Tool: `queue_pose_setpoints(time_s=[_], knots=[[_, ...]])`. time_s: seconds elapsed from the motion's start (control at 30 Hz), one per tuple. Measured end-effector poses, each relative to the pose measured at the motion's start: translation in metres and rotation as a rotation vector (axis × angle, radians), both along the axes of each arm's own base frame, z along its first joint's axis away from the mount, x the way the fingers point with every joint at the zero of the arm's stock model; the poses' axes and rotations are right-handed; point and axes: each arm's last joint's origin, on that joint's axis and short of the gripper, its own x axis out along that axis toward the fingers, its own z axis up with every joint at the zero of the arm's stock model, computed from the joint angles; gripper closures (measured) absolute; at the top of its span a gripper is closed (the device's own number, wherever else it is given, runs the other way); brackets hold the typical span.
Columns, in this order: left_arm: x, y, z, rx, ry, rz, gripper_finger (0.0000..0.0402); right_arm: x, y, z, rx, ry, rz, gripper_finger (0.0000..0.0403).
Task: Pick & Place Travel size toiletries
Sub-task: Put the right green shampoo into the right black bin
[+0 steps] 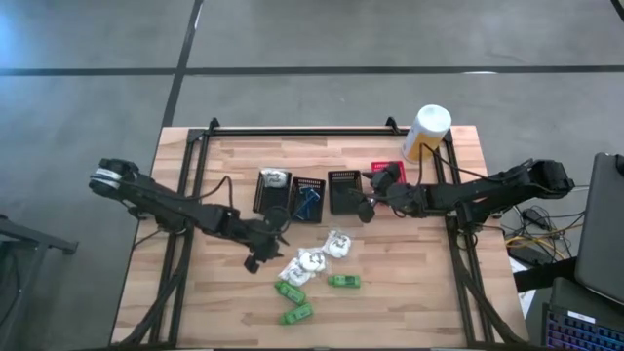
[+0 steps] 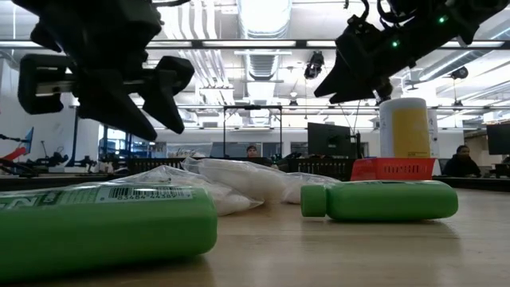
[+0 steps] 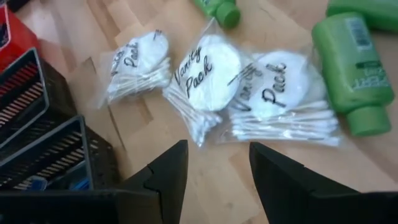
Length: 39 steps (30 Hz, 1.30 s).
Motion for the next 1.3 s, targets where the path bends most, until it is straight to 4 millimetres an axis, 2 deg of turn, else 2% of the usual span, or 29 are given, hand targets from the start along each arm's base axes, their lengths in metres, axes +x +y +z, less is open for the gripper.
queue_pose_setpoints(time_s=[0.13,0.3,0.47,0.73,1.0,1.13,1.3], knots=[[-0.001,-0.005,0.000,-0.024,0.004,-0.012,0.0225,-0.003,0.000,-0.007,0.048,-0.011,-0.018,0.0069],[-0.002,-0.006,0.000,-0.060,0.013,0.006,0.0226,-0.004,0.003,-0.012,0.183,-0.035,0.047,0.0057],[-0.002,-0.006,0.000,-0.055,0.014,0.028,0.0226,-0.001,0.006,-0.020,0.300,-0.023,0.079,0.0059],[-0.002,-0.005,-0.001,-0.049,0.017,0.036,0.0226,0.014,0.010,-0.053,0.399,0.115,0.112,0.0083],[-0.003,-0.005,-0.001,-0.037,0.022,0.037,0.0226,0.034,0.016,-0.070,0.580,0.213,0.189,0.0097],[-0.003,-0.004,-0.002,-0.028,0.035,0.042,0.0225,0.031,0.015,-0.078,0.615,0.309,0.124,0.0101],[-0.004,-0.003,-0.003,-0.007,0.035,0.060,0.0225,0.030,0.017,-0.077,0.575,0.291,0.098,0.0096]])
